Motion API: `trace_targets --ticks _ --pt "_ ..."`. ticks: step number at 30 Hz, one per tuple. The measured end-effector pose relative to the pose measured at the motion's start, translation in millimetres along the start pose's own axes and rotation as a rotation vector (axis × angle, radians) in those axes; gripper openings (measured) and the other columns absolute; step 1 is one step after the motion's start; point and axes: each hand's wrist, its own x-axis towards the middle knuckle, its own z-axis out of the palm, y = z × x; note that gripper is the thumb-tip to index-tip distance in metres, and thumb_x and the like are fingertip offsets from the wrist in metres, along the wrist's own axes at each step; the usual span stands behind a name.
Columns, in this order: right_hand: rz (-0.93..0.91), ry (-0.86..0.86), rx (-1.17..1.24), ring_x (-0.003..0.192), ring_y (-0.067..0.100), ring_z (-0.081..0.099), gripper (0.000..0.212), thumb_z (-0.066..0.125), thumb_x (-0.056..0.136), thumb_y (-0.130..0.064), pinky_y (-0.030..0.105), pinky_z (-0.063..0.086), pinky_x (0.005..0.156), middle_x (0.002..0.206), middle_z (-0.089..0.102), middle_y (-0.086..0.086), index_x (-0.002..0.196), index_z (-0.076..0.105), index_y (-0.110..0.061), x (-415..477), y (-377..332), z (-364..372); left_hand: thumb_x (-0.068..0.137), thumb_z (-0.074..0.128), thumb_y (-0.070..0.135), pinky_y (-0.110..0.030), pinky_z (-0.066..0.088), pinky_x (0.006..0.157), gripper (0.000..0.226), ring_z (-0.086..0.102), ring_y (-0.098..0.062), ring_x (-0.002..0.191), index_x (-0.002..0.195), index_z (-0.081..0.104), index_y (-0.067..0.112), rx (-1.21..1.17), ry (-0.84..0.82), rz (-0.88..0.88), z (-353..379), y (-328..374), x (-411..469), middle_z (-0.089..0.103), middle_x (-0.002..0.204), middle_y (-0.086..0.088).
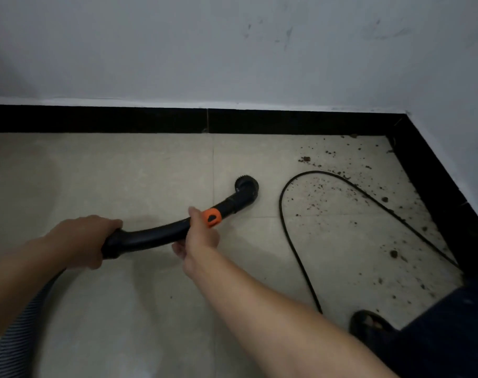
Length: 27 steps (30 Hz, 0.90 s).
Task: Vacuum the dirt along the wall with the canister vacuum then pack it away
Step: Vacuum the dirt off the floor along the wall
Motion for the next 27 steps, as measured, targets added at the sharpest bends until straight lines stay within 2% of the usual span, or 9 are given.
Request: trace_targets --ticks 3,5,11,16,18,20,23,27 --pt "0.149 -0.046 0.114 0.066 0.017 0.065 0.028 0.073 0.083 -0.036 0.023 0.046 0.046 0.084 0.066 0.005 0.097 0.061 -0.014 -23.3 54.1 -5.3 0.073 0.067 0.035 -0.025 0.051 0.071 0.027 0.056 -0.006 0.082 0.085 0.044 0.044 0.048 -0.056 -0.006 24.2 -32.0 -5.1 0.056 0.088 0.015" --pt "0.219 -0.051 0.192 0.067 0.019 0.072 0.032 0.073 0.083 -0.034 0.022 0.046 0.047 0.091 0.071 0.008 0.104 0.062 -0.012 -36.5 77.3 -13.8 0.073 0.066 0.040 -0.028 0.052 0.076 0.026 0.052 -0.005 0.079 0.078 0.041 0.047 0.068 -0.040 0.047 34.6 -40.4 -3.4 0.057 0.089 0.016" --pt "0.232 0.011 0.302 0.074 0.023 0.075 0.032 0.073 0.085 -0.033 0.022 0.045 0.045 0.091 0.073 0.011 0.105 0.063 -0.010 -55.4 75.0 -41.0 0.083 0.062 0.039 -0.019 0.040 0.072 0.025 0.054 -0.005 0.102 0.090 0.039 0.045 0.196 -0.051 0.204 3.7 -3.0 2.4 0.054 0.105 0.017" --pt "0.267 -0.003 0.307 0.067 0.021 0.075 0.039 0.074 0.083 -0.038 0.021 0.045 0.044 0.080 0.076 0.012 0.106 0.065 -0.008 -65.5 77.0 -44.8 0.080 0.064 0.041 -0.020 0.044 0.077 0.026 0.052 -0.003 0.089 0.082 0.039 0.046 0.175 -0.102 0.191 2.5 -5.3 5.2 0.050 0.094 0.019" --pt "0.242 0.027 0.297 0.062 0.021 0.074 0.038 0.074 0.083 -0.038 0.021 0.043 0.043 0.075 0.075 0.010 0.104 0.064 -0.008 -65.5 73.1 -48.4 0.077 0.066 0.036 -0.020 0.047 0.081 0.026 0.051 -0.003 0.085 0.082 0.043 0.044 0.185 -0.136 0.176 3.8 2.0 3.8 0.053 0.092 0.018" --pt "0.178 0.056 0.279 0.056 0.020 0.069 0.036 0.075 0.082 -0.037 0.021 0.041 0.041 0.072 0.069 0.008 0.100 0.063 -0.008 -58.3 57.4 -53.5 0.072 0.072 0.025 -0.019 0.045 0.078 0.034 0.053 -0.004 0.088 0.094 0.050 0.039 0.169 -0.206 0.171 -5.2 14.7 2.0 0.057 0.096 0.017" --pt "0.057 0.103 0.288 0.066 0.019 0.063 0.034 0.077 0.080 -0.038 0.023 0.048 0.045 0.083 0.064 0.008 0.094 0.061 -0.012 -41.2 18.7 -56.9 0.065 0.076 0.011 -0.018 0.042 0.071 0.048 0.057 -0.009 0.095 0.101 0.053 0.032 -0.006 -0.241 0.144 -30.1 32.4 2.1 0.062 0.102 0.012" --pt "0.018 0.082 0.286 0.078 0.020 0.065 0.034 0.077 0.078 -0.038 0.024 0.050 0.050 0.093 0.067 0.008 0.095 0.063 -0.012 -35.7 -15.3 -51.1 0.064 0.072 0.008 -0.018 0.040 0.061 0.045 0.059 -0.009 0.087 0.096 0.055 0.033 -0.107 -0.187 0.117 -52.3 37.3 0.8 0.062 0.092 0.012"
